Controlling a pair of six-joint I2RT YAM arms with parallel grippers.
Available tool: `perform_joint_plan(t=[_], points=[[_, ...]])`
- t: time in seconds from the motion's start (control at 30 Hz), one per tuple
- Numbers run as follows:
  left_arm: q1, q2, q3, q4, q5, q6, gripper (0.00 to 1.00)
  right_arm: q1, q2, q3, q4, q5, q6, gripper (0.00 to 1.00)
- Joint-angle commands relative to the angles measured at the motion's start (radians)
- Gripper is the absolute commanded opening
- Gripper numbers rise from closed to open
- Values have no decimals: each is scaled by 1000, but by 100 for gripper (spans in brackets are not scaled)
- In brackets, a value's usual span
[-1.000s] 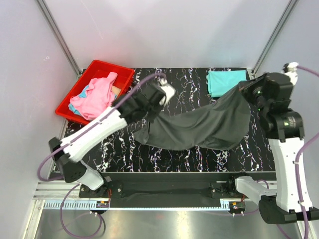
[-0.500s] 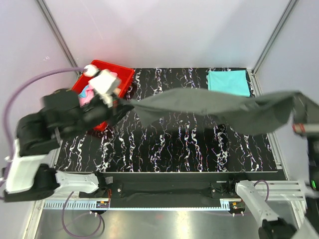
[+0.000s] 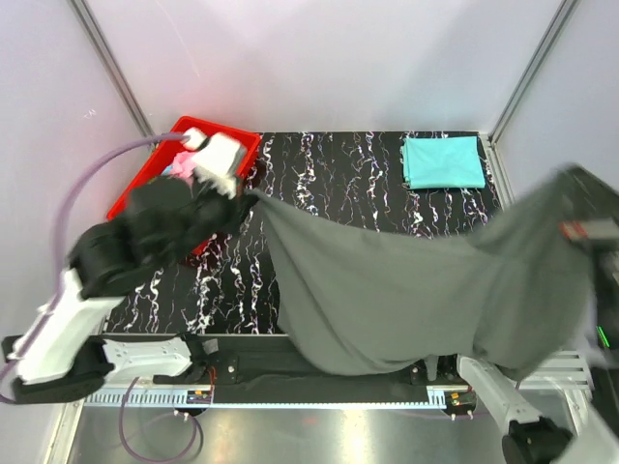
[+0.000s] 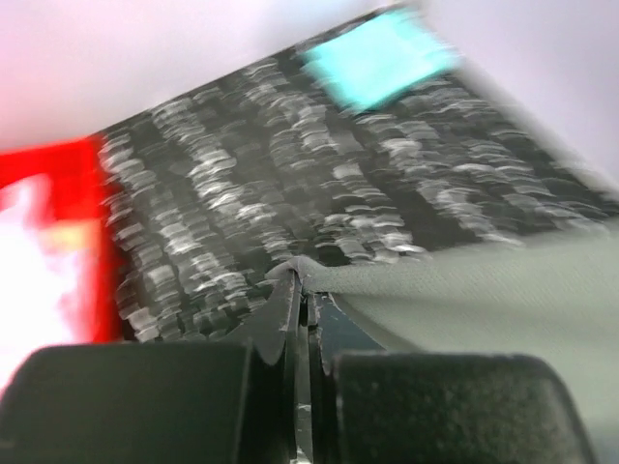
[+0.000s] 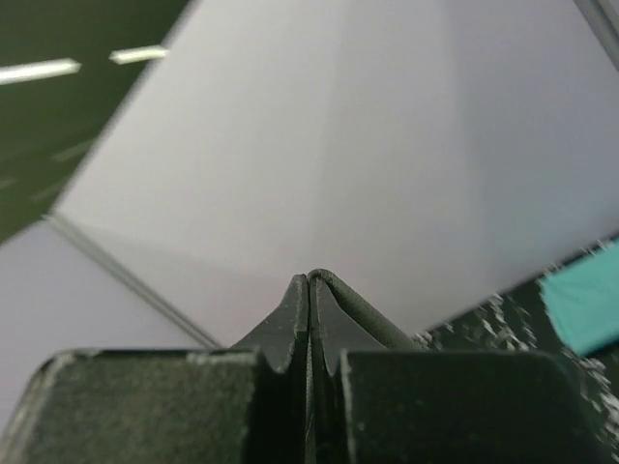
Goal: Fold and stack the t-shirts
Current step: Flatten the tshirt out
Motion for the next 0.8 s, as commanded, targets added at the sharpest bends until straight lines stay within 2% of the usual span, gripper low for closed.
perform_joint_plan(t=[0.0,0.1,0.13,0.17,0.2,0.27,0.37,0.4,0.43,0.5,0.53,0.6,0.63,0.7,0.77], points=[[206,101,-1,63,18,42,0,-4,232,-128,31,71,-58,0],[327,169,-12,136,111,95,0,-4,307,-174,144,33,-73,0],[385,245,1,241,91,146,0,-4,438,-158,240,-75,-70,0],[386,245,1,242,91,146,0,-4,473,-152,241,-105,-70,0],[407,267,7,311,76,160,0,-4,504,-144,302,-131,-72,0],[433,343,34,362,-18,203,0,-4,597,-95,356,-184,-84,0],[534,498,218,348,-96,172,0,-5,715,55,381,-203,-134,0],[586,540,364,292,-95,128,0,-10,743,104,365,-205,-144,0],[603,613,439,261,-93,114,0,-14,769,158,344,-205,-157,0],[616,655,587,223,-98,126,0,-21,834,328,270,-197,-197,0],[616,646,591,235,-63,138,0,-21,848,414,249,-191,-213,0],[614,595,546,305,11,145,0,-21,858,465,203,-174,-240,0],[613,513,433,337,67,143,0,-21,849,470,192,-172,-268,0],[608,422,313,414,103,123,0,-21,793,423,166,-139,-286,0],[607,303,135,439,189,103,0,-21,686,266,166,-90,-286,0]])
